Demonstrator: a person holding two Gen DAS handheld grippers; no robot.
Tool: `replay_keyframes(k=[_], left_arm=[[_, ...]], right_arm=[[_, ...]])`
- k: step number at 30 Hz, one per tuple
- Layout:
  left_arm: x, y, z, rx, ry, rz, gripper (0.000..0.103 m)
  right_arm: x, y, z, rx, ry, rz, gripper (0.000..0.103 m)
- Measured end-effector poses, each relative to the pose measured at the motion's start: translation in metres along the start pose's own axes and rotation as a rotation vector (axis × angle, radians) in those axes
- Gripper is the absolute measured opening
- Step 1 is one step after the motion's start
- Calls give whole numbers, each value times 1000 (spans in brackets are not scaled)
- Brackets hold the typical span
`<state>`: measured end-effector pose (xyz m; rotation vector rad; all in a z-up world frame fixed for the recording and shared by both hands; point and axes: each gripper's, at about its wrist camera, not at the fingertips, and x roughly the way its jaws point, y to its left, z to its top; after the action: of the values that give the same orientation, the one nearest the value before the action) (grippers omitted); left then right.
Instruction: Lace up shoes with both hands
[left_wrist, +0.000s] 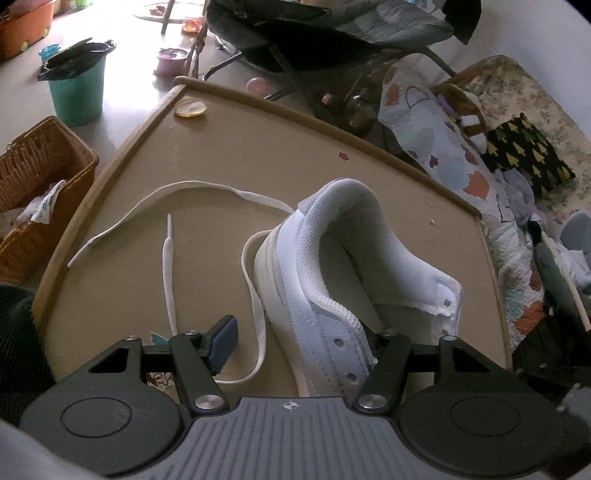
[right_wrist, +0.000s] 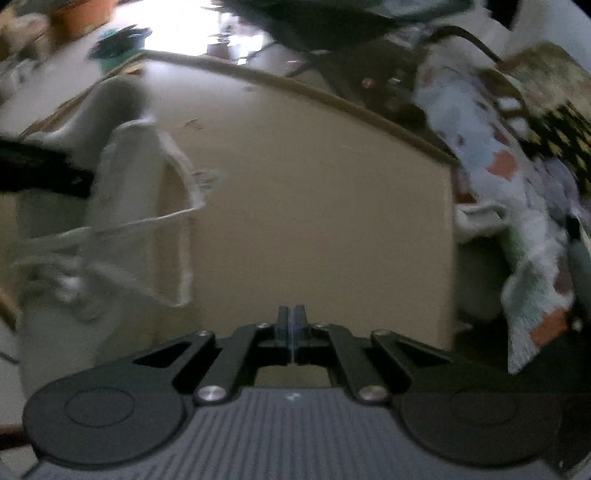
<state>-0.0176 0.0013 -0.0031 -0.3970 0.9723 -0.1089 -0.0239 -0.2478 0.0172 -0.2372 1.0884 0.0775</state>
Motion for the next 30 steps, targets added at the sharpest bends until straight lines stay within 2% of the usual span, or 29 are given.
replay_keyframes(k=[6, 8, 18, 21, 24, 26, 30], left_arm=[[1, -2, 0, 16, -2, 4, 66], [1, -1, 0, 17, -5, 1, 66], [1, 0, 0, 31, -13, -8, 68], [1, 0, 0, 38, -15, -9, 69], [1, 0, 0, 41, -17, -11, 70], [1, 0, 0, 43, -19, -11, 70], [2, 0, 1, 46, -21, -12, 71]], right_arm=[[-1, -40, 12, 394, 15, 297, 9], [6, -40, 15, 433, 35, 353, 12], [6, 25, 26, 8, 2, 262, 13], [7, 29, 25, -42, 18, 241, 12], [7, 33, 24, -92, 34, 219, 6], [8, 35, 24, -125, 44, 205, 5], [13, 23, 23, -126, 55, 113, 5]])
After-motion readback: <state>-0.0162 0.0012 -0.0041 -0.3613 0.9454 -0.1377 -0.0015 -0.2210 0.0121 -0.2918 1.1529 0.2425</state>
